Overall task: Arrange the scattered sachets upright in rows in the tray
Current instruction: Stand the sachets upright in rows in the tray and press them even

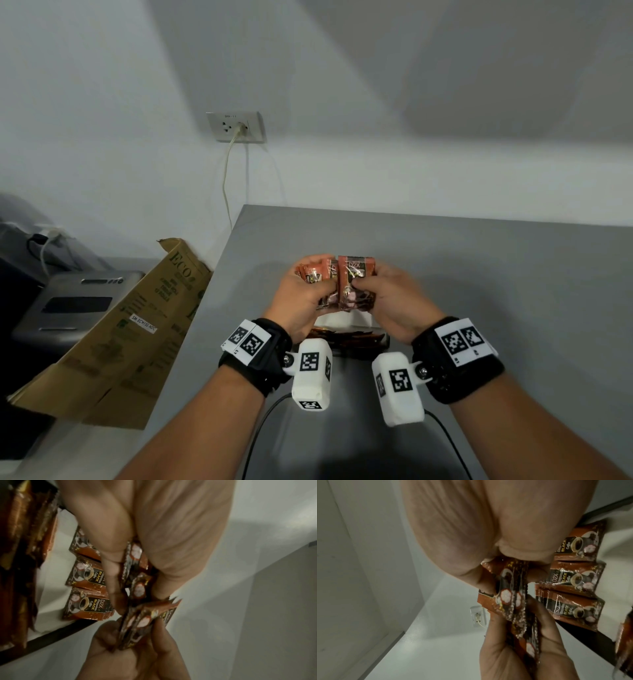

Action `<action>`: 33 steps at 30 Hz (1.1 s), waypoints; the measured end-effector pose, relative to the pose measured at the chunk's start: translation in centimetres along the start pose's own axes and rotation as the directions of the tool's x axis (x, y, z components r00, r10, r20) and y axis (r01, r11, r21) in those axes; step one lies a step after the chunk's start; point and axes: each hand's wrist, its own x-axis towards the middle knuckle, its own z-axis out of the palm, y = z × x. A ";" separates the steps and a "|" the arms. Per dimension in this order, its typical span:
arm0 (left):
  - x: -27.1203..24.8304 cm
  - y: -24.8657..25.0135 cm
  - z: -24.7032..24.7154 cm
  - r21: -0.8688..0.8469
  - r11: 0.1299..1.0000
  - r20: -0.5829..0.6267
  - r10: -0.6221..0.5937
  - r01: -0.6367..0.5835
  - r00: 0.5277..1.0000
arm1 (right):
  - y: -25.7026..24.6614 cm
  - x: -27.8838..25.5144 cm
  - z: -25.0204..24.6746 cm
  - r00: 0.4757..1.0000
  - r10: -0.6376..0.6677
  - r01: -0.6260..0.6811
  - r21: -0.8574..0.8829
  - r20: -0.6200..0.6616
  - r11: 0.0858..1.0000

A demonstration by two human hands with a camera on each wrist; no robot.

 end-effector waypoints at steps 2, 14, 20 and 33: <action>-0.1 0.0 0.1 -0.015 1.000 0.011 -0.007 0.008 1.000 | 0.2 0.0 0.4 1.000 -0.001 0.001 0.004 -0.018 1.000; 0.3 -0.1 -0.6 0.144 0.990 0.020 -0.009 0.006 1.000 | -1.2 -0.6 -0.7 1.000 0.022 -0.023 0.057 0.009 0.998; 0.8 0.2 -1.5 0.082 0.995 -0.071 0.059 -0.053 0.996 | 0.2 -0.8 -0.7 0.999 0.034 -0.031 0.086 -0.024 0.996; 0.5 0.5 -2.1 0.154 0.981 0.085 -0.134 0.120 0.987 | -0.3 -0.1 -0.4 0.991 0.036 -0.035 0.008 -0.126 0.999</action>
